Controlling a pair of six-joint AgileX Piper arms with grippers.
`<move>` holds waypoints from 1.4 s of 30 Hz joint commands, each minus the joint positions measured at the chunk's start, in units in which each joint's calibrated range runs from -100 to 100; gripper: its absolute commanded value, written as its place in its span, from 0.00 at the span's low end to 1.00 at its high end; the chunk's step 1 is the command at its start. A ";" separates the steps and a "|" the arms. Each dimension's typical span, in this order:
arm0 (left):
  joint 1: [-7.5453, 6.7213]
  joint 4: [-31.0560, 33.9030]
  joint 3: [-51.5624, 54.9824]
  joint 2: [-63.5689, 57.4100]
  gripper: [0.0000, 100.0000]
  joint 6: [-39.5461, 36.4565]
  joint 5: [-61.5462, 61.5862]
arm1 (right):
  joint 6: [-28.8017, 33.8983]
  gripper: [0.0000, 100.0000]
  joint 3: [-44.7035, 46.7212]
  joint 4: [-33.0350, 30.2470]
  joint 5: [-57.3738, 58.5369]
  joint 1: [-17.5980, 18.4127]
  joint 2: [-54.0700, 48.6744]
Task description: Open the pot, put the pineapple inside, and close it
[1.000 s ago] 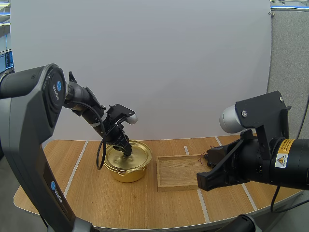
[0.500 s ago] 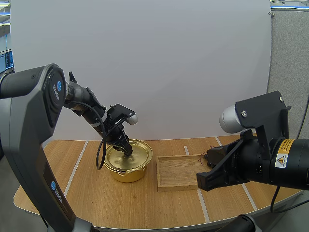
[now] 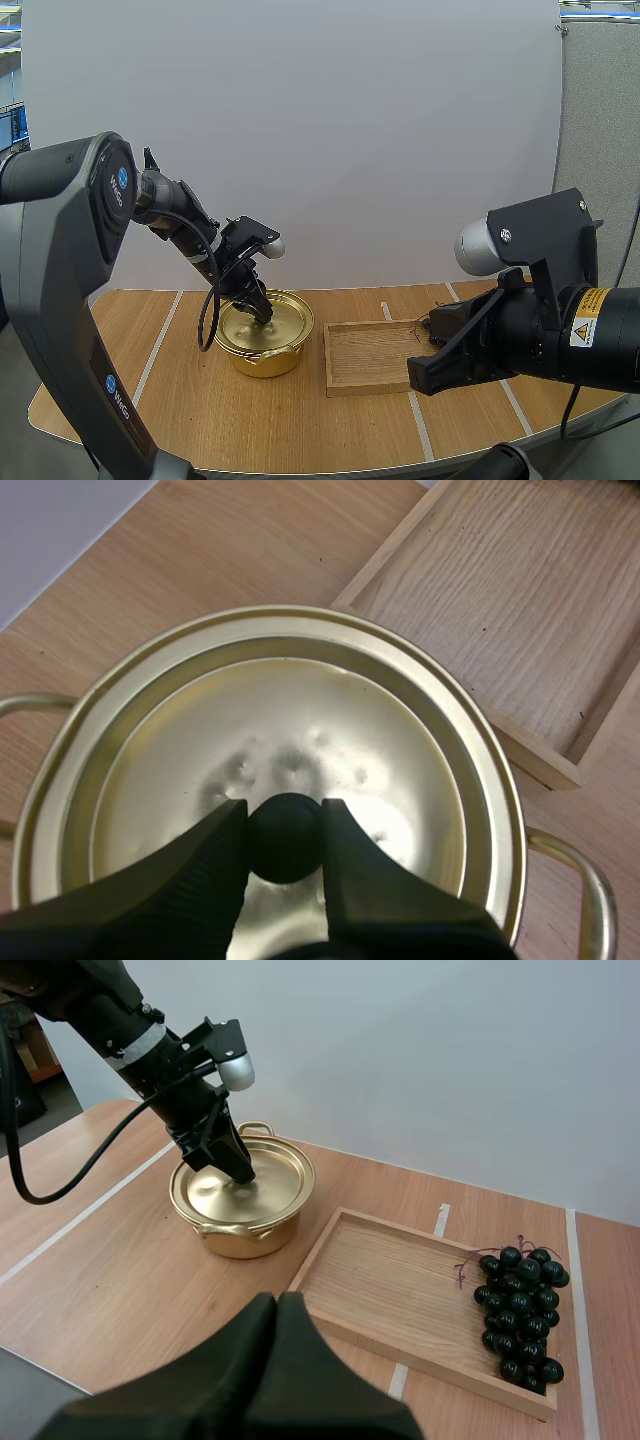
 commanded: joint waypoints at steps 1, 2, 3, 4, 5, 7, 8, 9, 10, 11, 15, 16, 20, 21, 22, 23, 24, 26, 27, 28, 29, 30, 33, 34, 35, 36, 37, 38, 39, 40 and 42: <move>-0.07 0.98 -0.03 0.09 0.00 -0.16 4.24 | 0.00 0.00 0.05 0.00 0.00 -0.23 -0.38; -0.07 0.73 -0.03 0.09 0.01 -0.16 4.24 | 0.00 0.00 0.05 0.00 0.00 -0.23 -0.38; -0.07 0.62 -0.03 0.09 0.06 -0.25 4.24 | 0.00 0.00 0.05 0.00 0.00 -0.23 -0.38; -0.07 0.60 -0.03 0.09 0.09 -0.25 4.24 | 0.00 0.00 0.05 0.00 0.00 -0.23 -0.38; -0.07 0.30 -0.03 0.09 0.18 -0.25 4.60 | 0.00 0.00 0.05 0.00 0.00 -0.23 -0.38; -0.07 0.30 -0.03 -0.03 0.48 -0.25 5.28 | 0.00 0.00 0.05 0.00 0.00 -0.23 -0.38; -0.07 0.30 -0.03 -0.17 0.71 -0.25 5.52 | 0.00 0.00 0.05 0.00 0.00 -0.23 -0.38; -0.07 0.18 -0.03 -0.46 0.99 -0.25 5.84 | 0.00 0.00 0.05 0.00 0.00 -0.23 -0.38; -0.07 0.17 -0.03 -0.78 1.00 -0.60 5.84 | 0.00 0.00 0.05 0.00 0.00 -0.23 -0.38; -0.07 0.17 -0.03 -1.22 1.00 -0.95 5.84 | 0.00 0.00 0.05 0.00 0.00 -0.23 -0.38; -0.07 0.73 -0.03 -3.16 1.00 -0.95 6.23 | 0.00 0.00 0.05 0.00 0.00 -0.23 -0.38; -0.07 0.73 -0.03 -4.00 1.00 -0.95 6.07 | 0.00 0.00 0.05 0.00 0.00 -0.23 -0.38; -0.07 1.00 -1.38 -8.12 1.00 -0.95 6.50 | 0.00 0.00 0.05 0.00 0.00 -0.23 -0.38; -0.07 1.10 -2.27 -9.53 1.00 -0.95 7.57 | 0.00 0.00 0.05 0.00 0.00 -0.23 -0.38; -0.07 1.10 -3.35 -11.05 1.00 -1.19 8.63 | 0.00 0.00 0.05 0.00 0.00 -0.23 -0.38; -0.07 1.10 -4.48 -12.40 1.00 -1.48 9.44 | 0.00 0.00 0.05 0.00 0.00 -0.23 -0.38; -0.07 1.10 -5.73 -14.22 1.00 -1.85 9.87 | 0.00 0.00 0.05 0.00 0.00 -0.23 -0.38; -0.07 1.10 -8.32 -18.09 1.00 -2.50 11.07 | 0.00 0.00 0.05 0.00 0.00 -0.23 -0.38; -0.07 1.10 -9.85 -20.09 1.00 -2.50 11.83 | 0.00 0.00 0.05 0.00 0.00 -0.23 -0.38; -0.07 1.10 -11.32 -22.20 1.00 -2.50 12.06 | 0.00 0.00 0.05 0.00 0.00 -0.23 -0.38; -0.07 1.10 -12.42 -23.89 1.00 -2.72 12.06 | 0.00 0.00 0.05 0.00 0.00 -0.23 -0.38; -0.07 1.10 -13.77 -25.98 1.00 -2.95 12.06 | 0.00 0.00 0.05 0.00 0.00 -0.23 -0.38; -0.07 1.10 -17.13 -31.75 1.00 -4.00 12.19 | 0.00 0.00 0.05 0.00 0.00 -0.23 -0.38; -0.07 1.10 -17.91 -33.74 1.00 -4.40 12.19 | 0.00 0.00 0.05 0.00 0.00 -0.23 -0.38; -0.07 1.10 -18.53 -35.68 1.00 -5.00 11.98 | 0.00 0.00 0.05 0.00 0.00 -0.23 -0.38; -0.07 1.10 -18.85 -37.58 1.00 -5.75 11.97 | 0.00 0.00 0.05 0.00 0.00 -0.23 -0.38; -0.07 1.10 -19.30 -39.38 1.00 -6.30 11.81 | 0.00 0.00 0.05 0.00 0.00 -0.23 -0.38; -0.07 1.10 -19.47 -41.11 1.00 -6.64 11.81 | 0.00 0.00 0.05 0.00 0.00 -0.23 -0.38; -0.07 1.10 -19.60 -42.46 1.00 -6.88 11.81 | 0.00 0.00 0.05 0.00 0.00 -0.23 -0.38; -0.07 1.21 -19.60 -44.15 1.00 -6.88 12.03 | 0.00 0.00 0.05 0.00 0.00 -0.23 -0.38; -0.07 1.21 -19.60 -46.86 1.00 -7.36 13.62 | 0.00 0.00 0.05 0.00 0.00 -0.23 -0.38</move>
